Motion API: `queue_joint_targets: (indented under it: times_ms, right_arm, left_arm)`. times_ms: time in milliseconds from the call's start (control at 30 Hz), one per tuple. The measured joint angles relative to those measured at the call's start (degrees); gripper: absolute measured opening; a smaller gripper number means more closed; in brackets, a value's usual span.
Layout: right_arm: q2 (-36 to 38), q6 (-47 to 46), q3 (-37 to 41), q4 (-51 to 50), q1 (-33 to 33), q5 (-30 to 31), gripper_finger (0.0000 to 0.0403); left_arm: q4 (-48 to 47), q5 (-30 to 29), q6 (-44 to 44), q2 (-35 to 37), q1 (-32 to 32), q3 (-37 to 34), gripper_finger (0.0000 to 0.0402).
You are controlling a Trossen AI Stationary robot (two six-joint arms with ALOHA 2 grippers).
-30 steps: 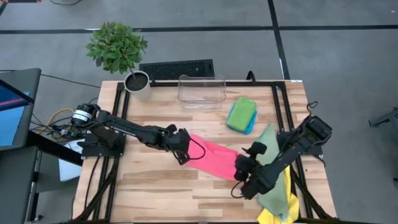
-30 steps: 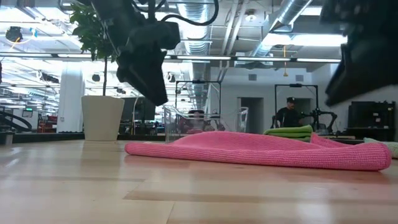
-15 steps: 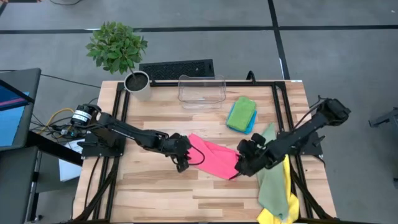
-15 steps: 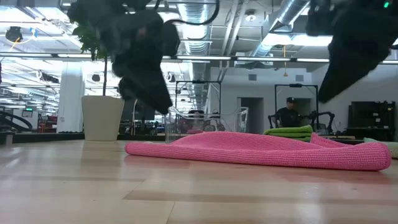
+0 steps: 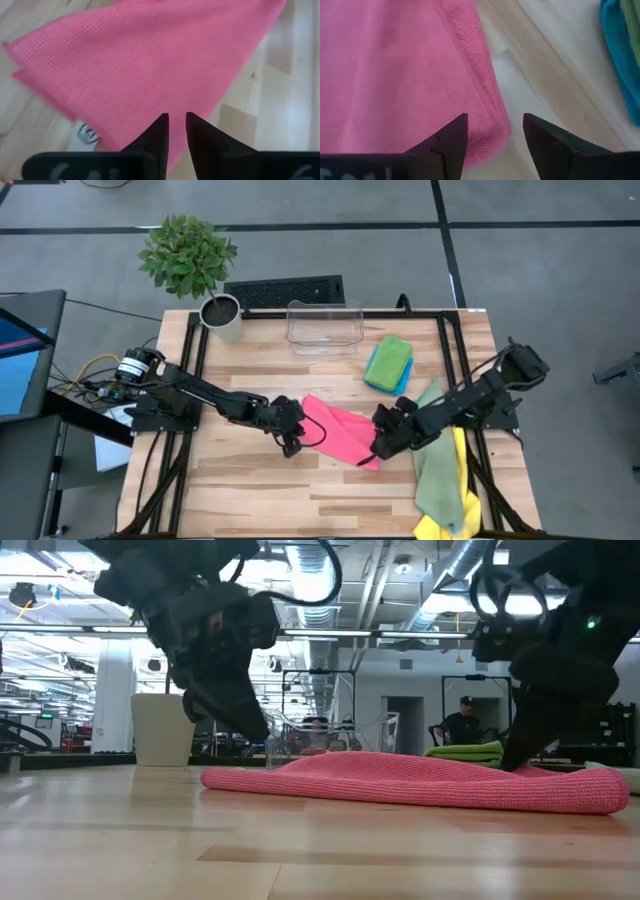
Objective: Fold microfiber towels
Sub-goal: Fold pink microfiber towel
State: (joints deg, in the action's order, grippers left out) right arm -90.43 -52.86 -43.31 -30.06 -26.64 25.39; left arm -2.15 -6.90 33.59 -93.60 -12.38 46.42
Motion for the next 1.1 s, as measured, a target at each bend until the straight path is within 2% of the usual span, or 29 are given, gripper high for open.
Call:
queue_joint_targets:
  times_ms: [133, 333, 400, 933, 1100]
  right_arm:
    - [0.0, 0.9, -0.2, 0.9, 0.0, 0.2, 0.0176]
    - [1.5, 2.1, -0.4, 0.4, -0.3, -0.1, 0.0039]
    - [2.2, 2.8, -0.4, 0.1, -0.4, -0.2, 0.0014]
    - [3.4, -6.5, -0.4, -7.1, -3.9, 1.7, 0.0017]
    - [3.4, -6.8, -0.4, -7.2, -4.5, 3.3, 0.0017]
  left_arm:
    - [0.2, -0.2, 0.0, -1.7, 0.0, 0.0, 0.0036]
    - [3.1, 0.2, 0.1, -5.1, 0.0, 0.1, 0.0015]
    - [3.4, 0.2, 0.1, -5.6, 0.0, 0.0, 0.0010]
    - [3.0, 0.1, 0.3, -5.9, 0.0, 0.1, 0.0000]
    - [3.0, 0.1, 0.3, -5.9, -0.1, 0.1, 0.0000]
